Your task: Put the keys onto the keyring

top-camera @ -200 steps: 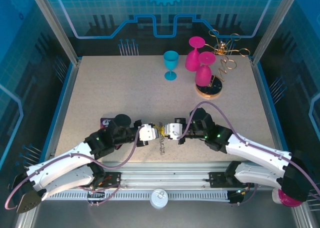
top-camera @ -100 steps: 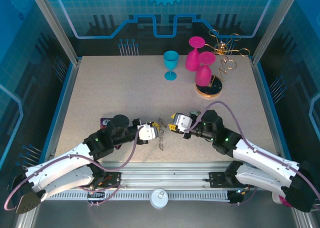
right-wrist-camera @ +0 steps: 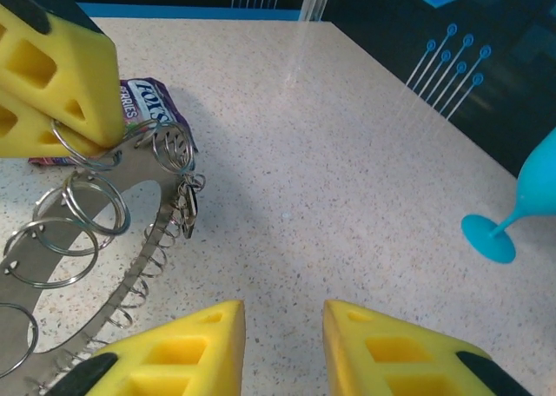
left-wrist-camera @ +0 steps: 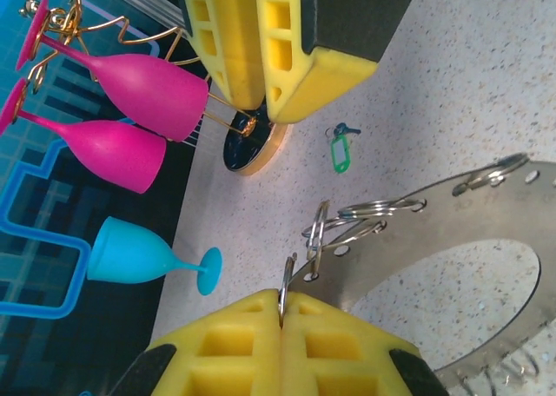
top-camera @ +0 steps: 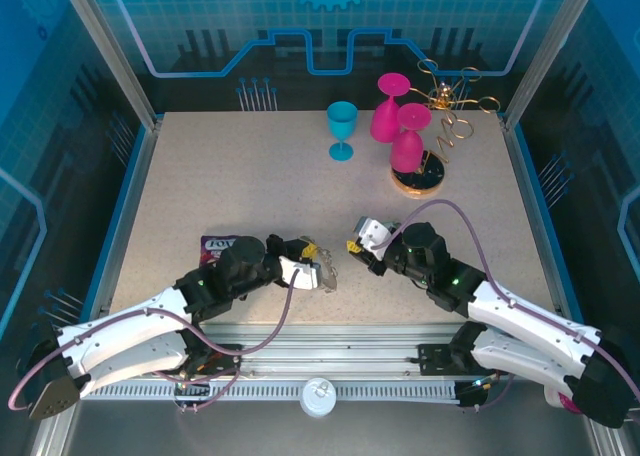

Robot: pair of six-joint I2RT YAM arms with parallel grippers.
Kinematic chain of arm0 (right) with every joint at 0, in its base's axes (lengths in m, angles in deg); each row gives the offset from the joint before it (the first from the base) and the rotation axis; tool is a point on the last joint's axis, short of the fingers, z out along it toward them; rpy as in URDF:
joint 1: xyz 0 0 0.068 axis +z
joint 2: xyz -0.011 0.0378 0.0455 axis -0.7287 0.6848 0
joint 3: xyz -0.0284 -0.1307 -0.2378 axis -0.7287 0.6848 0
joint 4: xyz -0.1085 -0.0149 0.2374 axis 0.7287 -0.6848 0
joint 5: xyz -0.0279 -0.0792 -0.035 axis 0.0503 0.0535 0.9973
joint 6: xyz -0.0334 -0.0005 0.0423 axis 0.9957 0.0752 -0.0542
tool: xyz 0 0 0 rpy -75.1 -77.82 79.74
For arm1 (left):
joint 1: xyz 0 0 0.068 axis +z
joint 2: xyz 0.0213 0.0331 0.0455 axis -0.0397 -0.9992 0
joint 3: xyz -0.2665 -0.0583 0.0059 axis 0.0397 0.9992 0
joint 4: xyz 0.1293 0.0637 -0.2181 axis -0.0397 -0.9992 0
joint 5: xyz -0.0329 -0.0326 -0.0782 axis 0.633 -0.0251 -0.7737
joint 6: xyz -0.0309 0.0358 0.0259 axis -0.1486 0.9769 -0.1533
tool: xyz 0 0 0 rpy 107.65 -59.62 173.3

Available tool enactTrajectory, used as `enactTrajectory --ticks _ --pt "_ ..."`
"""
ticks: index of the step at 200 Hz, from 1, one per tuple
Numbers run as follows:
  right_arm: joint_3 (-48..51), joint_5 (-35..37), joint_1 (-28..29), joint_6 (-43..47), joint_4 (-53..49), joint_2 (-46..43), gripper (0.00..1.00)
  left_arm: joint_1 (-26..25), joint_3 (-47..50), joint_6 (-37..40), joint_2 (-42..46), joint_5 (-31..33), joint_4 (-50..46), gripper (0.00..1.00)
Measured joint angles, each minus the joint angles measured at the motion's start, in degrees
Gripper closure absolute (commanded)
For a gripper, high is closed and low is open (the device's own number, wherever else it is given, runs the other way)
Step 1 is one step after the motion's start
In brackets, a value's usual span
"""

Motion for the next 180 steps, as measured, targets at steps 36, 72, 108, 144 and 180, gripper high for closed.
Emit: enactTrajectory --ticks 36,72,108,144,180 --pt "-0.6 6.3 0.0 -8.8 -2.9 2.7 0.81 0.0 0.0 -2.4 0.0 0.6 0.0 1.00" --pt "-4.9 18.1 -2.0 -25.2 -11.9 8.2 0.80 0.0 -1.4 -15.9 -0.1 -0.9 -4.0 1.00" --pt "-10.8 23.0 -7.1 -38.3 -22.4 15.0 0.72 0.0 -2.3 -31.2 -0.8 -2.9 -7.3 1.00" --pt "-14.8 24.5 -10.1 -44.0 -26.5 23.2 0.69 0.0 -2.3 -40.6 -0.8 -4.4 -8.1 1.00" --pt "-17.5 21.6 -15.2 -38.2 -26.1 31.3 0.65 0.1 -2.3 -43.9 -1.6 -5.7 -8.0 1.00"
